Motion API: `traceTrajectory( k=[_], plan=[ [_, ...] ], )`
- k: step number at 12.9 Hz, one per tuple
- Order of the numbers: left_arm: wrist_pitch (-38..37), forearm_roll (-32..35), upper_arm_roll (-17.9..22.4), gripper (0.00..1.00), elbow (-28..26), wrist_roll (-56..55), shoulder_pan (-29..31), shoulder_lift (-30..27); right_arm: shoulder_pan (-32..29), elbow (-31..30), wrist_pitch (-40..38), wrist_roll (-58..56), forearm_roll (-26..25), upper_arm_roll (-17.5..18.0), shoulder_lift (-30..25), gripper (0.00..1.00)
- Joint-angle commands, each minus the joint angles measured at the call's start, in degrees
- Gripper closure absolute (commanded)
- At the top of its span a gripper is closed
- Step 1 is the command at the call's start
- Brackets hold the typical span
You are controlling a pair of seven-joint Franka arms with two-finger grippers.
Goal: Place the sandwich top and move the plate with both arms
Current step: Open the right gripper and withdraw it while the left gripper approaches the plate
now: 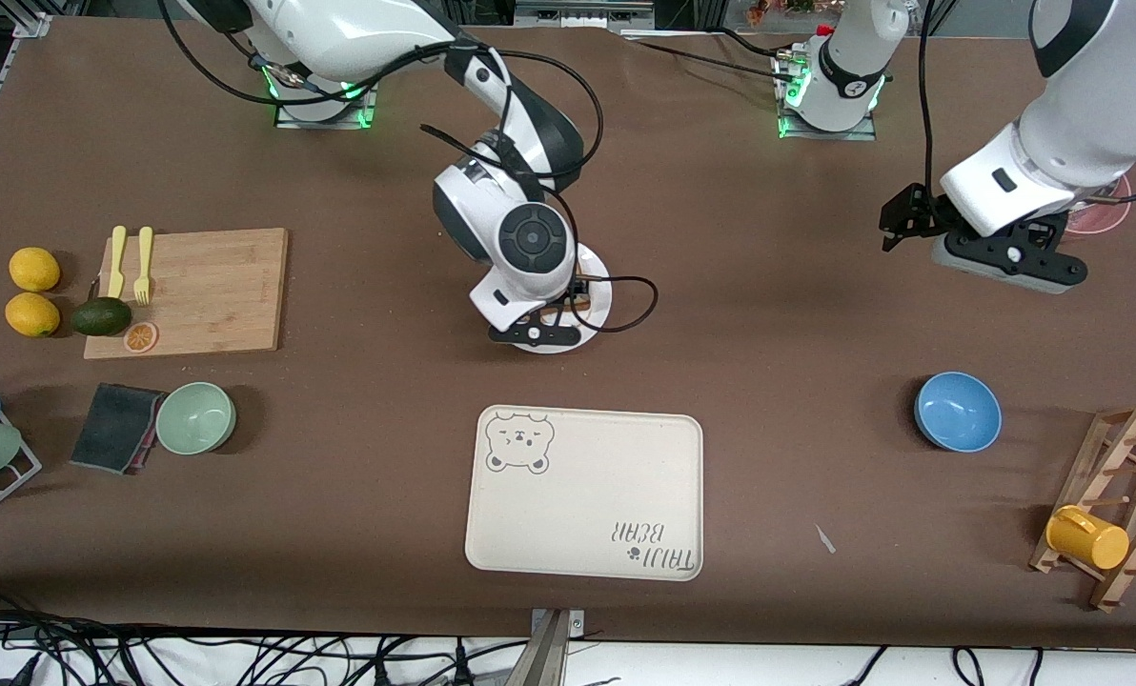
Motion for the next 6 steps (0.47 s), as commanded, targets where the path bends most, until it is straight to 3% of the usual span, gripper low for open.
traceTrajectory(
  k=[1,4,6],
  plan=[
    [-1.08,-1.57,0.09,0.0,1.49,0.78,0.26,1.28,-1.61,-0.7,-4.57,-2.97,0.77,-0.04,-2.41,0.0],
    [-1.08,-9.29,0.18,0.0,1.49,0.86,0.79,5.39,-4.24,-1.92,-7.12,-8.32,0.68,-1.09,-5.91,0.0],
    [-0.12,-15.69,0.09,0.0,1.58,0.95,0.26,9.52,-6.44,-6.47,-6.96,-12.81,0.6,-1.27,-10.3,0.0]
  ],
)
